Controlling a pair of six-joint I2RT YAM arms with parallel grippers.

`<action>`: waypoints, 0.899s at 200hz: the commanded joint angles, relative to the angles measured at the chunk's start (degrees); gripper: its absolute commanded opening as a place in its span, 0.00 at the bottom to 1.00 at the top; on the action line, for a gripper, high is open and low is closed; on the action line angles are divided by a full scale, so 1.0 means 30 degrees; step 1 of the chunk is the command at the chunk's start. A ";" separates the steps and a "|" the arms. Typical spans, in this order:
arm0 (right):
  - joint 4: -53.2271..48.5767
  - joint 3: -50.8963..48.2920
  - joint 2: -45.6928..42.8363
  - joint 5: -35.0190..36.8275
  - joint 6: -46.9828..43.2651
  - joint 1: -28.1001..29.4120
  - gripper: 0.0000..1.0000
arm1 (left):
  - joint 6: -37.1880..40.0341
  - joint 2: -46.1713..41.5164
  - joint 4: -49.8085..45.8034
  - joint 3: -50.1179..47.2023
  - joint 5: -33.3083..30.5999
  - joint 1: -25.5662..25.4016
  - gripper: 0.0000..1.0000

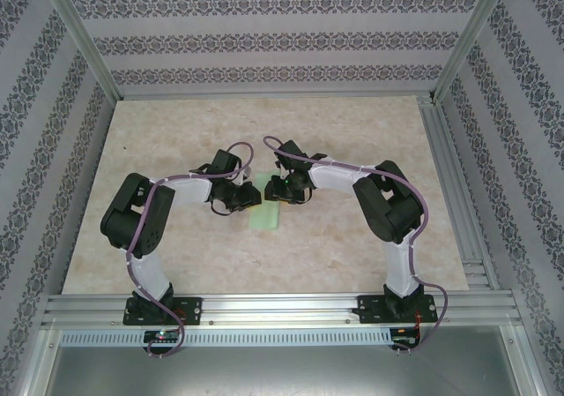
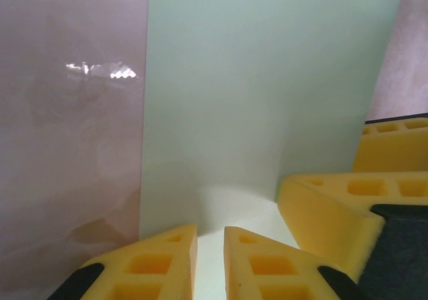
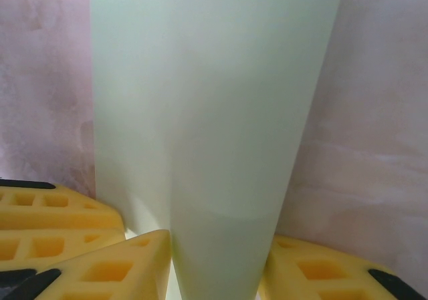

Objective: Fold a paper plane with a square sheet of paper (pick it up from the middle)
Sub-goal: Hold the square sheet of paper at the center of the table.

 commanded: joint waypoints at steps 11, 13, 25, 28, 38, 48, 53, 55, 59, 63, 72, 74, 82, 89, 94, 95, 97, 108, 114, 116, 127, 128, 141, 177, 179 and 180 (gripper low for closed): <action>-0.1867 -0.1057 0.1715 0.2257 0.0302 -0.0056 0.40 | 0.0636 0.0506 -0.1379 0.0647 -0.0902 -0.0222 0.18; -0.1867 -0.1057 0.1734 0.2251 0.0313 -0.0061 0.40 | 0.0661 0.0523 -0.1453 0.0661 -0.0951 -0.0231 0.18; -0.1808 -0.1030 0.1657 0.2193 0.0347 -0.0034 0.40 | 0.0721 0.0699 -0.1820 0.0648 -0.1247 -0.0245 0.17; -0.1808 -0.1028 0.1653 0.2169 0.0347 -0.0034 0.41 | 0.0749 0.0720 -0.1908 0.0629 -0.1321 -0.0251 0.17; -0.1777 -0.0972 0.1493 0.2105 0.0345 -0.0034 0.41 | 0.0814 0.0813 -0.2146 0.0579 -0.1483 -0.0282 0.17; -0.1749 -0.0819 0.1339 0.2024 0.0347 -0.0035 0.42 | 0.0922 0.0864 -0.2458 0.0541 -0.1717 -0.0281 0.16; -0.1764 -0.0687 0.1230 0.1925 0.0325 -0.0073 0.43 | 0.1009 0.0903 -0.2637 0.0542 -0.1792 -0.0292 0.16; -0.1775 -0.0643 0.1158 0.1890 0.0304 -0.0065 0.43 | 0.1055 0.0916 -0.2713 0.0539 -0.1833 -0.0315 0.15; -0.1775 -0.0528 0.1024 0.1848 0.0271 -0.0105 0.44 | 0.1131 0.0971 -0.2828 0.0538 -0.1910 -0.0316 0.15; -0.1764 -0.0439 0.0840 0.1840 0.0274 -0.0153 0.45 | 0.1185 0.0994 -0.2982 0.0540 -0.2023 -0.0311 0.15; -0.1709 -0.0229 0.0305 0.1854 0.0339 -0.0269 0.48 | 0.1363 0.1103 -0.3236 0.0547 -0.2188 -0.0305 0.15; -0.1673 -0.0213 0.0173 0.1843 0.0359 -0.0268 0.49 | 0.1392 0.1141 -0.3287 0.0540 -0.2203 -0.0303 0.15; -0.1489 -0.0151 -0.0431 0.1762 0.0454 -0.0417 0.51 | 0.1509 0.1241 -0.3461 0.0514 -0.2319 -0.0318 0.15; -0.1273 -0.0142 -0.1019 0.1700 0.0542 -0.0508 0.53 | 0.1640 0.1366 -0.3602 0.0491 -0.2403 -0.0305 0.14; -0.1127 -0.0199 -0.1482 0.1700 0.0620 -0.0581 0.54 | 0.1737 0.1436 -0.3649 0.0498 -0.2467 -0.0325 0.14; -0.1087 -0.0203 -0.1585 0.1682 0.0630 -0.0586 0.55 | 0.1731 0.1456 -0.3672 0.0474 -0.2465 -0.0328 0.14; -0.1005 -0.0243 -0.1750 0.1683 0.0659 -0.0626 0.55 | 0.1748 0.1471 -0.3704 0.0456 -0.2499 -0.0324 0.14; -0.0409 -0.0605 -0.2863 0.1663 0.0778 -0.0757 0.58 | 0.1863 0.1633 -0.3812 0.0435 -0.2635 -0.0319 0.13; -0.0025 -0.0858 -0.3444 0.1594 0.0799 -0.0811 0.59 | 0.1891 0.1670 -0.3770 0.0396 -0.2633 -0.0310 0.13; 0.0117 -0.0942 -0.3628 0.1558 0.0789 -0.0799 0.59 | 0.1898 0.1686 -0.3758 0.0378 -0.2637 -0.0305 0.13; 0.0961 -0.1386 -0.4323 0.0905 0.0466 -0.0714 0.58 | 0.1929 0.1760 -0.3685 0.0335 -0.2723 -0.0315 0.13; 0.1126 -0.1412 -0.4382 0.0801 0.0435 -0.0714 0.58 | 0.1929 0.1750 -0.3675 0.0334 -0.2710 -0.0309 0.13; 0.1786 -0.1726 -0.4758 0.0146 0.0394 -0.0467 0.55 | 0.1993 0.1929 -0.3631 0.0383 -0.2717 -0.0309 0.12; 0.3454 -0.2044 -0.3948 -0.0911 0.1481 0.0222 0.34 | 0.2138 0.2038 -0.3695 0.0443 -0.2799 -0.0312 0.11; 0.3521 -0.2073 -0.3886 -0.0936 0.1553 0.0228 0.33 | 0.2135 0.2049 -0.3673 0.0427 -0.2832 -0.0305 0.12; 0.3567 -0.2078 -0.3856 -0.0940 0.1594 0.0229 0.33 | 0.2135 0.2056 -0.3684 0.0424 -0.2823 -0.0318 0.11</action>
